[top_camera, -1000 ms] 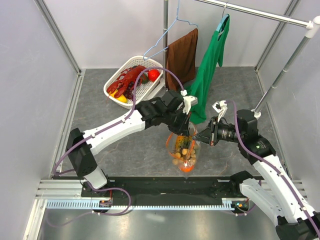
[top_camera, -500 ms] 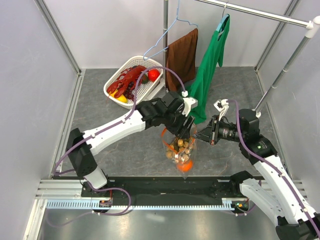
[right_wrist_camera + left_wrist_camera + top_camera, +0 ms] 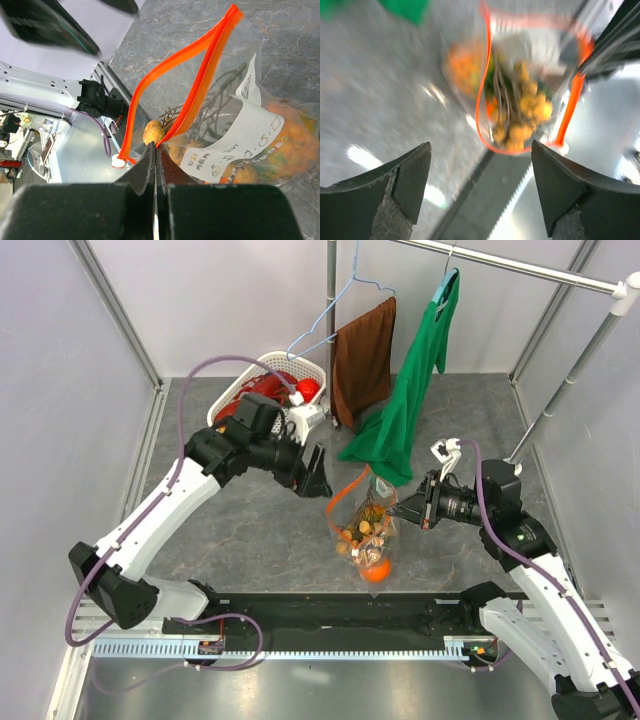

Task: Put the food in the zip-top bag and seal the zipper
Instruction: Adjust the zipper food storage bag at the center of the board.

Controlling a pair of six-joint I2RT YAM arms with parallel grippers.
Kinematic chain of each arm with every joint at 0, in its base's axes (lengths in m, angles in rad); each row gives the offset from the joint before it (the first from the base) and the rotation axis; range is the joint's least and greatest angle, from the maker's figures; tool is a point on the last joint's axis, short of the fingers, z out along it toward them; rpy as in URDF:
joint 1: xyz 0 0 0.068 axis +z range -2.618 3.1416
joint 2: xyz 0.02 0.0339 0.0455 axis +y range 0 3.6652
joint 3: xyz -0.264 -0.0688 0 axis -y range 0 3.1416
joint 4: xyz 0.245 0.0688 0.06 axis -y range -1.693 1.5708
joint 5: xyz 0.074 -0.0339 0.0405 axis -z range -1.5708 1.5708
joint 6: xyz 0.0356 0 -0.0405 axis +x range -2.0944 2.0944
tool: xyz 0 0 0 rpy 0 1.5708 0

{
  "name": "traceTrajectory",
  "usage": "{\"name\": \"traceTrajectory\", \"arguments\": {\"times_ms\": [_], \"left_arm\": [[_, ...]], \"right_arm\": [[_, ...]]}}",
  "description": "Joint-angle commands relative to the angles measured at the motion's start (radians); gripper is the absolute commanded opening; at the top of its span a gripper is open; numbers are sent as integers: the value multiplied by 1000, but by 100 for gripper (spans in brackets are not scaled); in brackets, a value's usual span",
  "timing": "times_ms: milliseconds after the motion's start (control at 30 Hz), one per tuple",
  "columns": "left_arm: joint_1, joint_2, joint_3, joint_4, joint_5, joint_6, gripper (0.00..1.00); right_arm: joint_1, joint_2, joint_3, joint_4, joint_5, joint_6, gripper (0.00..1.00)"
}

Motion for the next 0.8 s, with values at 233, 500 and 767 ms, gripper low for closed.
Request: {"name": "traceTrajectory", "arguments": {"times_ms": [233, 500, 767], "left_arm": [[-5, 5, -215, 155, 205, -113, 94], [-62, 71, -229, 170, 308, -156, 30], [-65, 1, -22, -7, 272, -23, 2]], "right_arm": [[-2, -8, 17, 55, -3, 38, 0], [-2, -17, 19, 57, -23, 37, 0], [-2, -45, 65, 41, -34, 44, 0]]}}
